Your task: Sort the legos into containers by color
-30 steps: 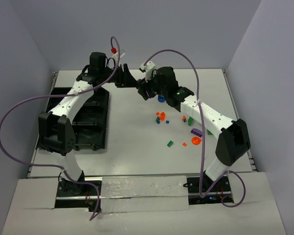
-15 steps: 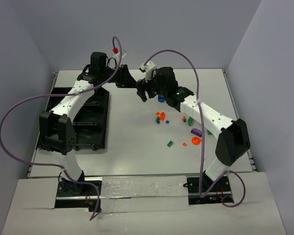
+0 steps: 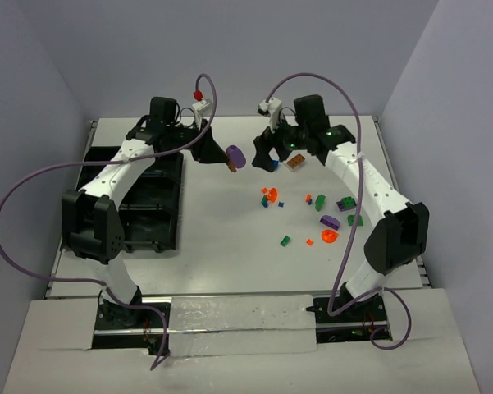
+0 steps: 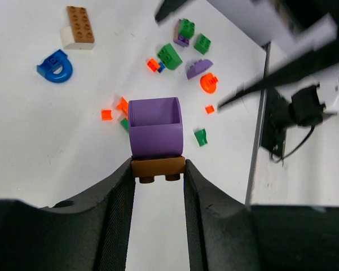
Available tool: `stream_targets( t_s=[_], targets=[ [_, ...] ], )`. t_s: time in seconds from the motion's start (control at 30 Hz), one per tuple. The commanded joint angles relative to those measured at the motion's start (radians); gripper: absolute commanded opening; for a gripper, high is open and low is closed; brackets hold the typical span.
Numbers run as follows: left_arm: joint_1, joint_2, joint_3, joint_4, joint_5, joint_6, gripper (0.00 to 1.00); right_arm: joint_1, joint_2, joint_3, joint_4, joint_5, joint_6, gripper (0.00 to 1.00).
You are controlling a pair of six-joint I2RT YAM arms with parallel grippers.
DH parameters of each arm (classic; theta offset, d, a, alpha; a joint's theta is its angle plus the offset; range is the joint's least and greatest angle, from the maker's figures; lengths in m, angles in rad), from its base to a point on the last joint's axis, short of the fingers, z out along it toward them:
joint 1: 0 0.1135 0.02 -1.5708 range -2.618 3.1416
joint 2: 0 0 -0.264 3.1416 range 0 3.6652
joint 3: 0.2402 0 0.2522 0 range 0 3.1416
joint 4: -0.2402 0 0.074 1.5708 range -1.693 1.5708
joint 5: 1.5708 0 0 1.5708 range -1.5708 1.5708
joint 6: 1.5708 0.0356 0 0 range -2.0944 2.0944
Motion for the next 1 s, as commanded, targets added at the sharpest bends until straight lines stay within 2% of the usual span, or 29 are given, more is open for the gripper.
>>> stream_targets(
  t_s=[0.0,0.1,0.27,0.4,0.6,0.77,0.97],
  targets=[
    [0.009,-0.098,-0.043,-0.042,0.160,0.277,0.00,-0.045,0.023,0.114,-0.236,-0.331,-0.151,0.97],
    [0.009,-0.093,-0.024,-0.076,0.189,0.333,0.00,-0.047,0.032,0.112,-0.262,-0.396,-0.195,0.94],
    [0.005,-0.012,0.112,-0.314,0.232,0.513,0.00,-0.037,0.091,0.177,-0.340,-0.517,-0.258,0.91],
    [-0.004,0.015,0.165,-0.429,0.236,0.623,0.00,-0.018,0.157,0.256,-0.433,-0.577,-0.331,0.91],
    [-0.023,0.021,0.188,-0.492,0.199,0.702,0.00,-0.005,0.180,0.283,-0.346,-0.582,-0.279,0.88],
    [-0.028,0.015,0.182,-0.487,0.195,0.691,0.00,0.015,0.165,0.257,-0.219,-0.563,-0.199,0.83],
    [-0.030,0.003,0.171,-0.461,0.186,0.675,0.00,0.032,0.200,0.292,-0.248,-0.542,-0.213,0.65]
  ],
)
